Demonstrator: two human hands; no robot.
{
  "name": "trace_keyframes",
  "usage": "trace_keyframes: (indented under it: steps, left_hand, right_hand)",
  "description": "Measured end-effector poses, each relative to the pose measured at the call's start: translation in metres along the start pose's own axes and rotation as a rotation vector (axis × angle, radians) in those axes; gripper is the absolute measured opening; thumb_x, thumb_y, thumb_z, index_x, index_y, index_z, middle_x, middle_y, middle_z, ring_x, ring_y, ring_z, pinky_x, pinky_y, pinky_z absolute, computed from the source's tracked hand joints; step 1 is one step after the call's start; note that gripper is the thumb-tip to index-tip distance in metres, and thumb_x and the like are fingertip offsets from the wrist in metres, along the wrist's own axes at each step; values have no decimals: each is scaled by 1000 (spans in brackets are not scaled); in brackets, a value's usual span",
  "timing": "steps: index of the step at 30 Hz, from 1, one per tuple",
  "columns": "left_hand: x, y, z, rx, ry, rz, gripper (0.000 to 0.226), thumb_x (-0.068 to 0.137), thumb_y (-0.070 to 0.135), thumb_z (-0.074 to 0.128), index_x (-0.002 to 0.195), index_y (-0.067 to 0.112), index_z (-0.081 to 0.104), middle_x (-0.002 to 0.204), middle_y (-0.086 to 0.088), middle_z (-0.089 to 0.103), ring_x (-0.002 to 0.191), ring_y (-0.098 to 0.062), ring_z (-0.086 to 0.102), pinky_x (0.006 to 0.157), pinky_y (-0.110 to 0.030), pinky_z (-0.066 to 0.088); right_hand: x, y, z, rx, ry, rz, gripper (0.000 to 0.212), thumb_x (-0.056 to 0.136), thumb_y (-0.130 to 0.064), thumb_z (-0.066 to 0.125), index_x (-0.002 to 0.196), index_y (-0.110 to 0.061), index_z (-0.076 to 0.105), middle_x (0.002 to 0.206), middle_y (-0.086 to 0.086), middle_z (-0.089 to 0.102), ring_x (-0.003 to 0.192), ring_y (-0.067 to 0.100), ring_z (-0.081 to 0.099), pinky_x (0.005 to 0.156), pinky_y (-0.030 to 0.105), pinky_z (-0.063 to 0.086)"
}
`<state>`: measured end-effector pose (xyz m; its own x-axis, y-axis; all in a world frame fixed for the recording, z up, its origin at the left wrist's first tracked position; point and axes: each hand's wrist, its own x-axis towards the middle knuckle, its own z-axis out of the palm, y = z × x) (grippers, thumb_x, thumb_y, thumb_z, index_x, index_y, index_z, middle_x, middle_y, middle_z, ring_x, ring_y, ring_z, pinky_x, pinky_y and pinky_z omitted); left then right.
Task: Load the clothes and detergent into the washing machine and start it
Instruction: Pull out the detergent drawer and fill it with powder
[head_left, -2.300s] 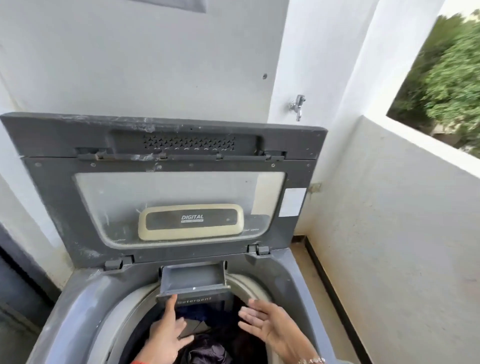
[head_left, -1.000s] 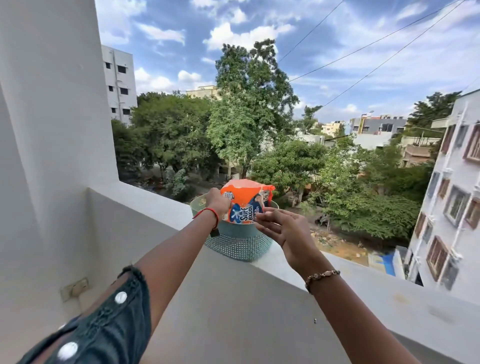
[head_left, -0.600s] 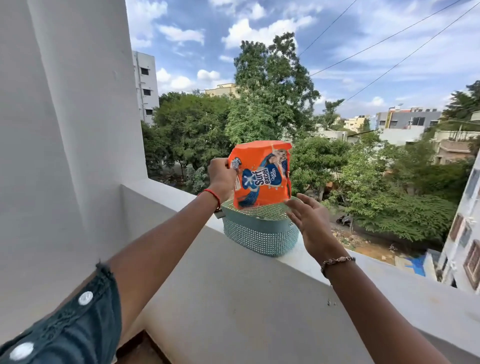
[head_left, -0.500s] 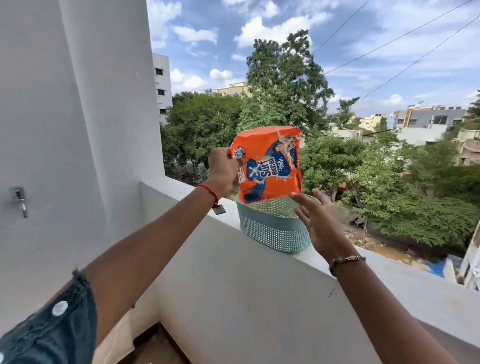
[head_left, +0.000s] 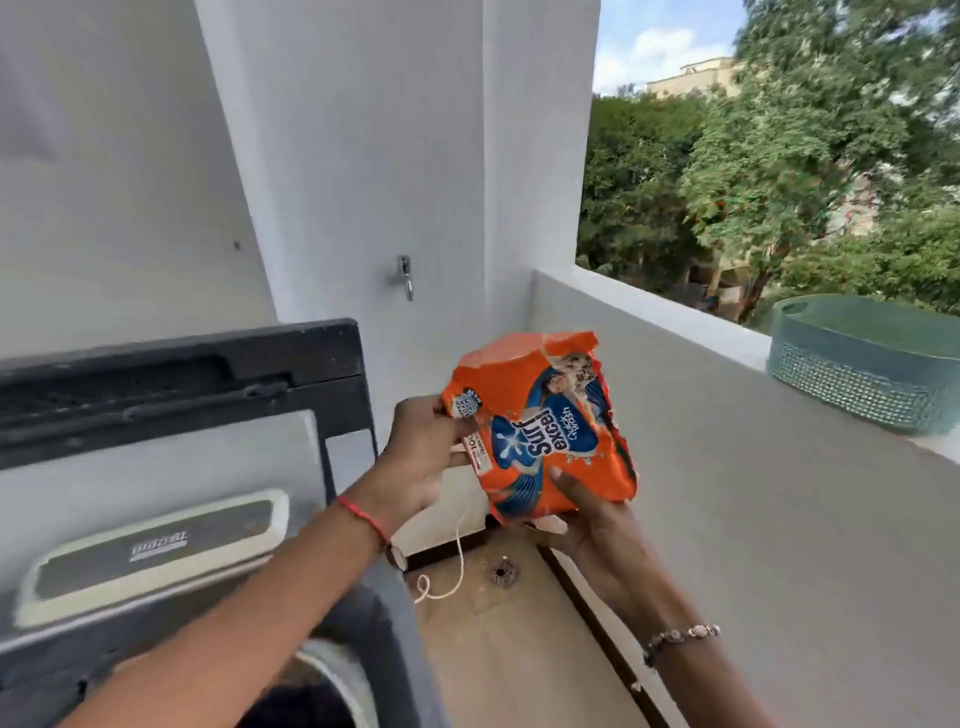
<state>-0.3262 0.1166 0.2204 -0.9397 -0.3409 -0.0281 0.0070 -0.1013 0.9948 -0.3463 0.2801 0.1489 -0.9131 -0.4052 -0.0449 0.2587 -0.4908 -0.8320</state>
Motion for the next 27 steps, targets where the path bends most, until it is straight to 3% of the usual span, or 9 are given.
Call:
trace_keyframes:
  steps: [6, 10, 14, 15, 17, 20, 24, 27]
  left_hand:
    - [-72, -79, -153, -116, 181, -212, 11, 84, -6, 60, 87, 5, 61, 87, -10, 67, 77, -23, 64, 76, -41, 53]
    - [-108, -125, -225, -196, 246, -329, 13, 86, -4, 59, 94, 6, 61, 83, -5, 68, 74, -18, 64, 69, -31, 54]
    - [-126, -158, -267, -397, 313, -433, 13, 88, -9, 53, 86, 1, 61, 69, -5, 72, 81, -22, 63, 76, -38, 52]
    - [-128, -164, -274, -438, 316, -446, 15, 88, -10, 50, 85, 1, 60, 67, -5, 72, 83, -23, 62, 77, -39, 51]
    - [-132, -176, -284, -500, 303, -462, 17, 90, -11, 47, 91, -1, 61, 73, -6, 73, 90, -26, 62, 80, -41, 50]
    - [-132, -187, -292, -585, 314, -483, 32, 90, -15, 42, 121, -9, 50, 100, -16, 65, 102, -30, 59, 88, -47, 46]
    - [-131, -198, -293, -666, 311, -526, 42, 92, -16, 37, 133, -9, 38, 120, -23, 54, 125, -36, 47, 95, -53, 40]
    - [-130, -207, -293, -717, 300, -546, 42, 92, -16, 37, 134, -9, 37, 122, -25, 53, 126, -36, 46, 100, -56, 37]
  right_hand:
    - [-28, 123, 73, -173, -80, 255, 39, 78, -13, 63, 117, -15, 57, 110, 12, 70, 96, 37, 66, 66, 57, 55]
    - [-33, 173, 113, -335, -126, 362, 36, 78, -14, 66, 113, -15, 58, 101, 11, 72, 86, 33, 69, 63, 56, 56]
    - [-23, 203, 142, -547, -154, 394, 26, 82, -16, 68, 106, -17, 59, 96, 13, 72, 63, 21, 68, 73, 64, 52]
    - [-19, 208, 148, -596, -163, 395, 24, 83, -16, 68, 105, -17, 60, 97, 12, 72, 65, 21, 68, 75, 64, 51]
    - [-9, 217, 159, -674, -178, 373, 19, 85, -16, 65, 103, -18, 62, 97, 10, 72, 77, 26, 69, 72, 54, 55]
    - [5, 226, 171, -773, -230, 294, 21, 87, -10, 61, 107, -17, 62, 102, 9, 71, 86, 23, 69, 59, 33, 57]
    - [21, 235, 176, -918, -259, 210, 32, 84, 0, 59, 111, -16, 60, 108, 8, 69, 97, 24, 67, 85, 45, 54]
    - [24, 234, 187, -1029, -254, 139, 37, 83, -2, 59, 117, -13, 53, 112, 3, 65, 103, 21, 63, 86, 38, 52]
